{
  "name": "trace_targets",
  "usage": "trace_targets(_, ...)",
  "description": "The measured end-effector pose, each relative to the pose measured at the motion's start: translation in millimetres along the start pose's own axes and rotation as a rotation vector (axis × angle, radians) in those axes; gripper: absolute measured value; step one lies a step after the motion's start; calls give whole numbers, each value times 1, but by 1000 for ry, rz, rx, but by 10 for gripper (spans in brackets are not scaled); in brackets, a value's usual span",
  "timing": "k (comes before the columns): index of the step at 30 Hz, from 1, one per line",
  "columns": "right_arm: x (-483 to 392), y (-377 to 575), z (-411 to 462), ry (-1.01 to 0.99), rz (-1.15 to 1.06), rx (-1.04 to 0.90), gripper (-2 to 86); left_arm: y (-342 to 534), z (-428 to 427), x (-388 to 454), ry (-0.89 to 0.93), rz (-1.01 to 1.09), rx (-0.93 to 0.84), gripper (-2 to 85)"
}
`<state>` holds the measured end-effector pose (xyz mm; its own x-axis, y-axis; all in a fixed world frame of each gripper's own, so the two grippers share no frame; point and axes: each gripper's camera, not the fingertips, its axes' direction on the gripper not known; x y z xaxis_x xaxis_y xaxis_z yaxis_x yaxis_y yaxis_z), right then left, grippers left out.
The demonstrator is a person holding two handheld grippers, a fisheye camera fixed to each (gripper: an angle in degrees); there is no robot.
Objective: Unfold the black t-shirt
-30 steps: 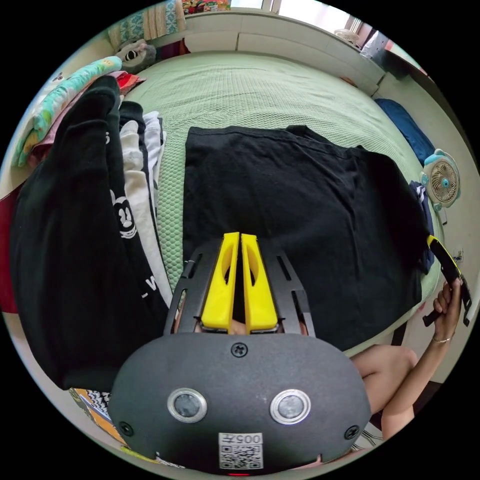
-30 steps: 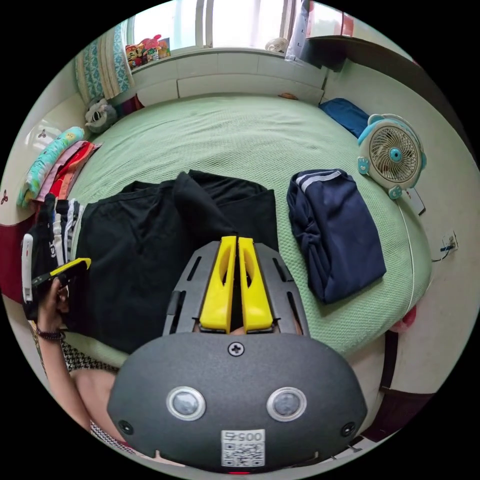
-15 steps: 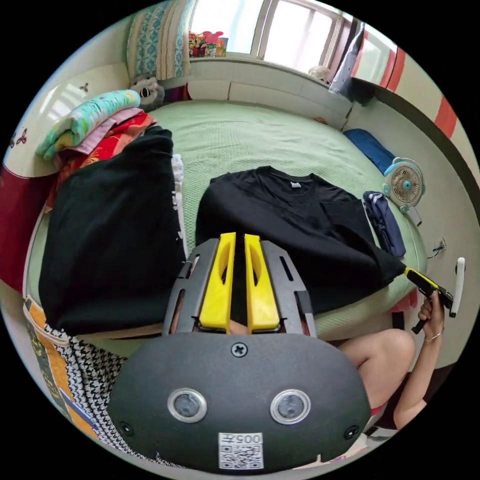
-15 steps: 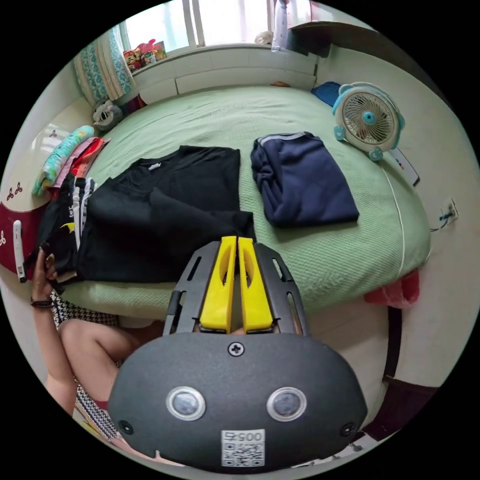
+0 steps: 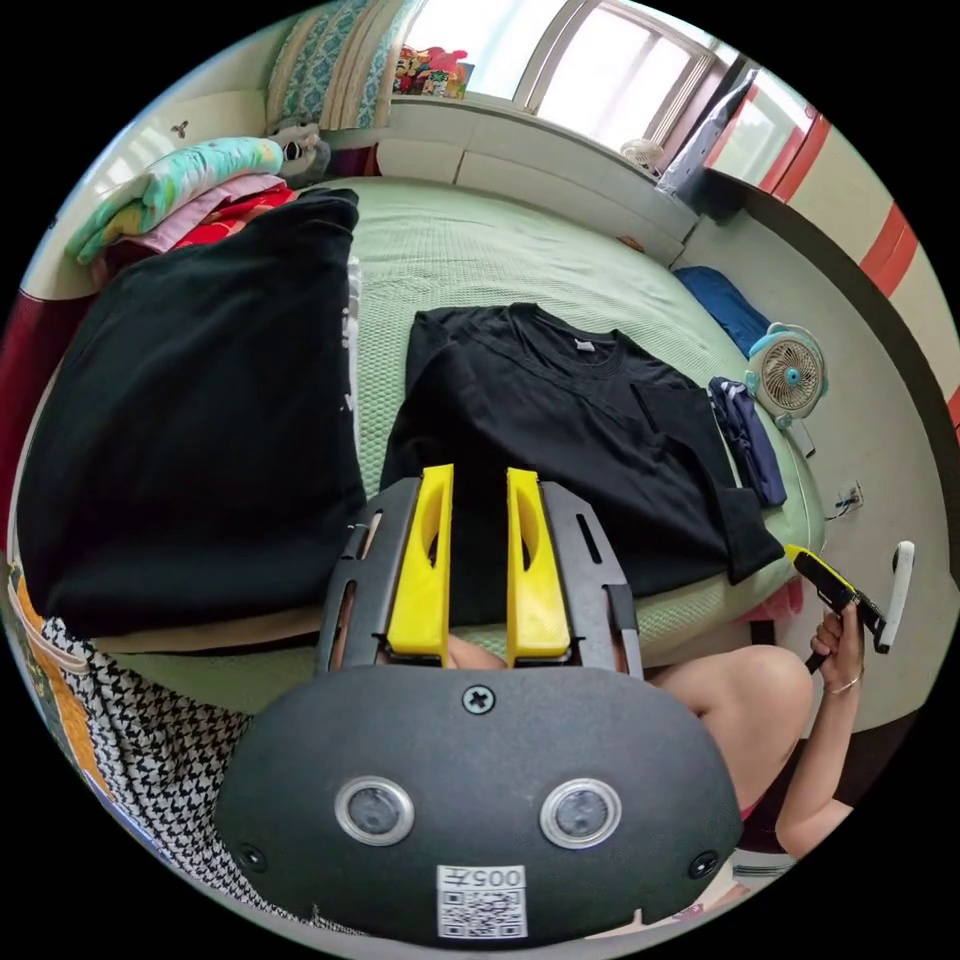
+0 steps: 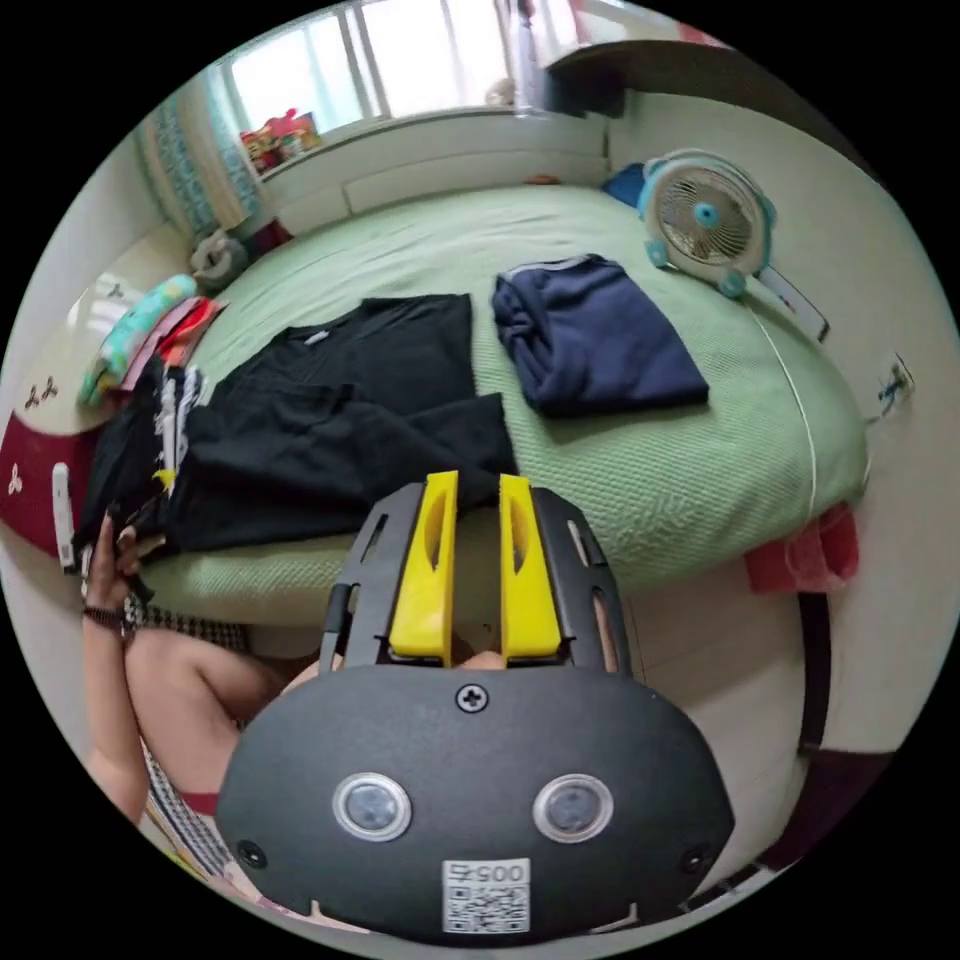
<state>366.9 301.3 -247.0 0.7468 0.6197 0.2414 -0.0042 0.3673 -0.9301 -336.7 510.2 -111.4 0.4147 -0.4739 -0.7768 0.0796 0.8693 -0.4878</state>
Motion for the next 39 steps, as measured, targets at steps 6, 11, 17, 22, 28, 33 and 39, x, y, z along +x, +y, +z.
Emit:
trace_targets(6, -63, 4, 23, -31, -221, -84, 102, 3, 0, 25, -33, 35, -8, 93)
trace_targets(11, -83, 17, 58, 127, -270, -160, 36, 11, -7, 33, -27, 40, -9, 93)
trace_targets(17, -72, 44, 26, 150, -276, -125, -13, 18, -20, 39, -18, 45, 18, 91)
trace_targets(22, -63, 70, 12, 228, -287, -135, -14, 30, -36, 45, -30, 26, 52, 101)
trace_targets(28, -48, 92, 18, 246, -200, -192, -15, 48, -57, 49, -5, 15, 94, 119)
trace_targets(33, -44, 104, 20, 216, -155, -205, -14, 51, -59, 54, -73, 29, 77, 137)
trace_targets(39, -48, 114, 17, 234, -192, -220, -14, 46, -69, 55, -80, 31, 185, 153)
